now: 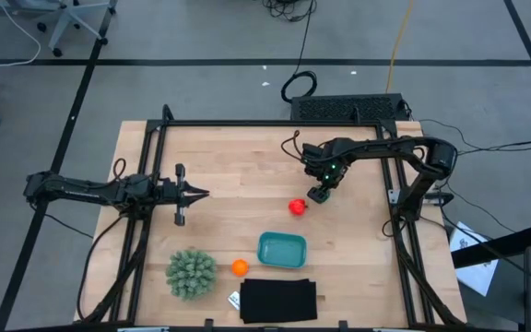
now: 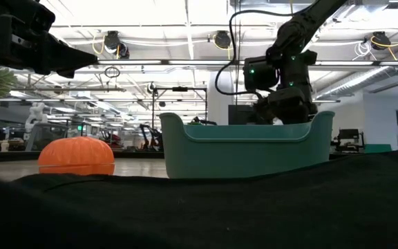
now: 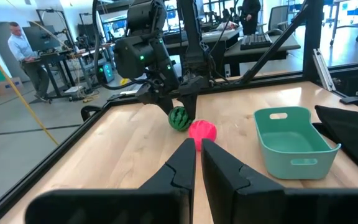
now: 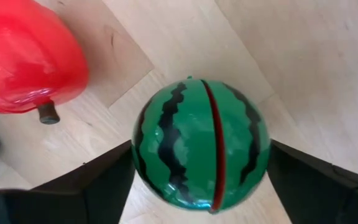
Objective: Pick and placing Produce into tupperware
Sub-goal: Put the green watermelon into the blue bin
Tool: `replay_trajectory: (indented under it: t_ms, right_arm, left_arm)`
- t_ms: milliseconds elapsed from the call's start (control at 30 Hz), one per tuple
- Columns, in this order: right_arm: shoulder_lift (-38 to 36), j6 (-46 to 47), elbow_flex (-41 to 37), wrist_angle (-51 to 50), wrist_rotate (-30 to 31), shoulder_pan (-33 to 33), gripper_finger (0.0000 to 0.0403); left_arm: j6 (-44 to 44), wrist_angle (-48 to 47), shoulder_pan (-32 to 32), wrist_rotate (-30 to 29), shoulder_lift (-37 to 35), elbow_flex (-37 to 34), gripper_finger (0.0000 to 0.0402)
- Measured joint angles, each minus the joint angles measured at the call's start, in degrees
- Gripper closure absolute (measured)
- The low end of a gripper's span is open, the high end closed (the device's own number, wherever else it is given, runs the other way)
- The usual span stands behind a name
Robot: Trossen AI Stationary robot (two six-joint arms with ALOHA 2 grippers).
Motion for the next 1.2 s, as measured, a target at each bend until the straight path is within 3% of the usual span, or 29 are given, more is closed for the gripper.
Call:
replay_trajectory:
  t_ms: [233, 500, 733, 1200]
  right_arm:
    - [0.0, -0.6, 0.0, 0.0, 0.0, 0.0, 0.0125]
    - [-1.9, -1.0, 0.0, 0.5, 0.0, 0.0, 0.0106]
    - [-8.6, 0.2, 0.3, 0.7, 0.0, 0.0, 0.0120]
    - [-11.0, -0.4, 18.8, -8.9, 0.3, 3.7, 0.0118]
  left_arm:
    - [-0.1, 0.0, 0.0, 0.0, 0.0, 0.0, 0.0371]
    - [-0.1, 0.0, 0.0, -0.1, 0.0, 0.0, 0.0371]
    - [-0.1, 0.0, 0.0, -0.1, 0.0, 0.0, 0.0371]
    - [-0.1, 0.2, 0.0, -0.2, 0.0, 0.0, 0.0371]
